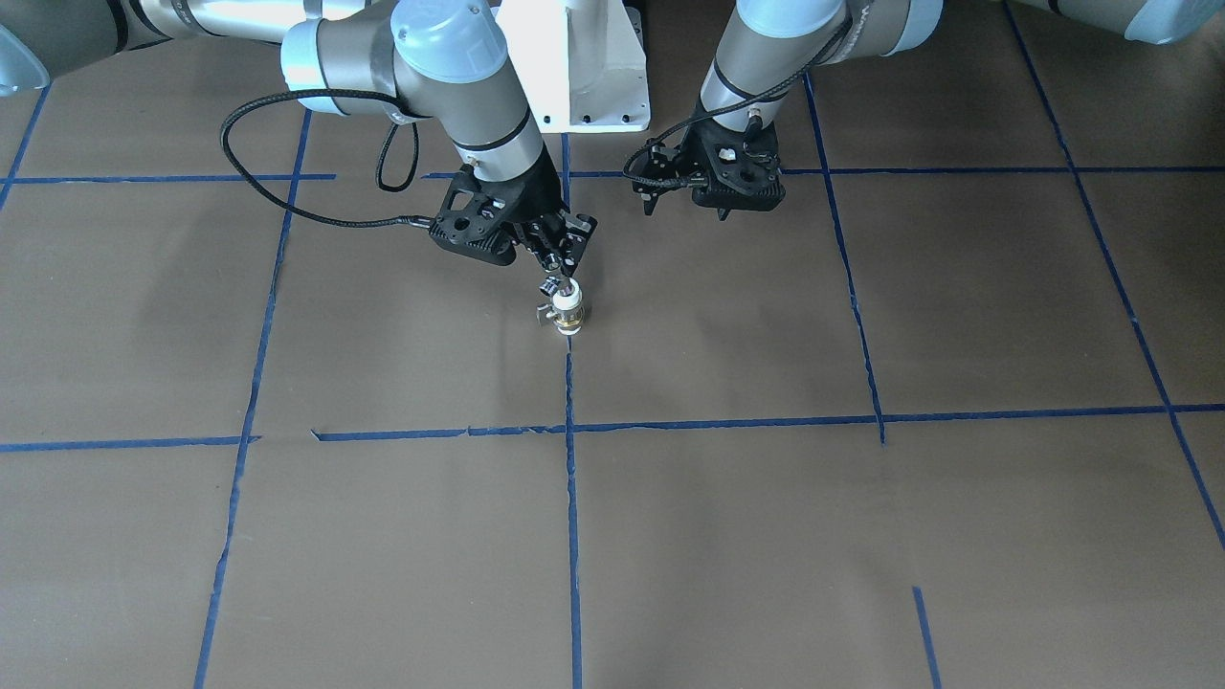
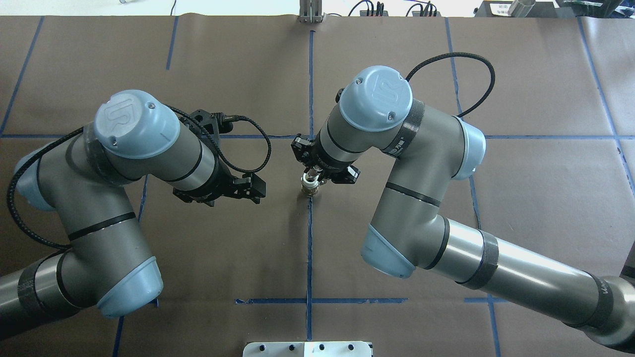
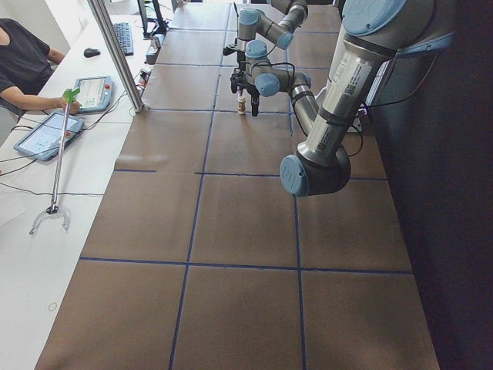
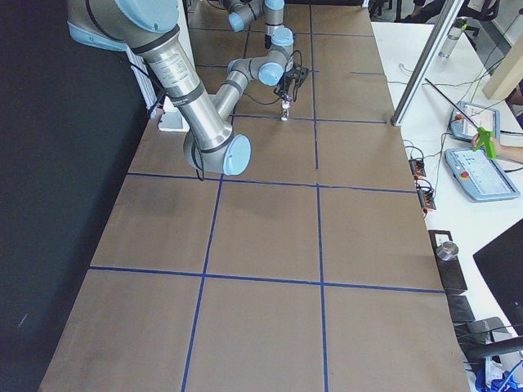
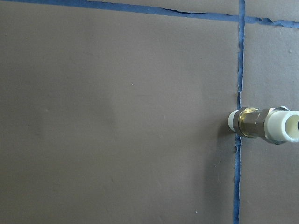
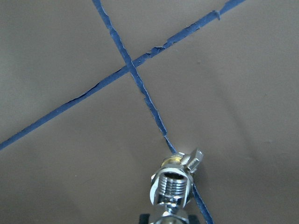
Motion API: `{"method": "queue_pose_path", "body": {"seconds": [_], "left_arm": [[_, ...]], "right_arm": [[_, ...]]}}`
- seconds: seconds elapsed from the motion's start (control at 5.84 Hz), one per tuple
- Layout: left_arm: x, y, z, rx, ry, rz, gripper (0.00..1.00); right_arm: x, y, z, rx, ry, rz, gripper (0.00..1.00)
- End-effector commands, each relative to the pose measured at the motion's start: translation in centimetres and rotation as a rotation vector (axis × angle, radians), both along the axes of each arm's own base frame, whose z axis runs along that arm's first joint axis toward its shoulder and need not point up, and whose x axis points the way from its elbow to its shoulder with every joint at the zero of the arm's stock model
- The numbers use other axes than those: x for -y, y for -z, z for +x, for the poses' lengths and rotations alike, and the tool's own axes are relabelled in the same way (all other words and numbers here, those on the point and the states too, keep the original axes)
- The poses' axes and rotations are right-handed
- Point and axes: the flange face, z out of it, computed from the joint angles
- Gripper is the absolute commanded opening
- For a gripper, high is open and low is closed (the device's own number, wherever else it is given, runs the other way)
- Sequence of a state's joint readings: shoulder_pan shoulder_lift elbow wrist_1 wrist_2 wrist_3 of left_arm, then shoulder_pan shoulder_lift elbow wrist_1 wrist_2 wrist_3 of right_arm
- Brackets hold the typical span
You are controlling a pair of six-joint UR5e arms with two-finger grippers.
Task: Assemble PPR valve and pipe with both arms
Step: 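Lower the chrome tee onto the valve top with the right gripper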
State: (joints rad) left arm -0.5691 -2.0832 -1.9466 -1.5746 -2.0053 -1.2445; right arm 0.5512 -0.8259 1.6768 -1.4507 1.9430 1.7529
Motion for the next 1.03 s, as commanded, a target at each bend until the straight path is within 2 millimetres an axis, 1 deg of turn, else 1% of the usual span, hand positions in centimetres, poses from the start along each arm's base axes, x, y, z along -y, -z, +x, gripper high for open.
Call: {"method": "queue_pose_path", "body": {"seconds": [0.0,0.86], "left_arm": [[-0.09,0.07,0.02,-0.002,-0.001,0.001,1.0],[0.0,0.01,0.0,-0.001,0.001,0.0,1.0]], "right_arm": [[-0.12,0.09,-0.19,0.0,0.001,0.004,0.0],[-0.61,-0.04,-0.59,-0.003,0.01,0.002,0.01]]}}
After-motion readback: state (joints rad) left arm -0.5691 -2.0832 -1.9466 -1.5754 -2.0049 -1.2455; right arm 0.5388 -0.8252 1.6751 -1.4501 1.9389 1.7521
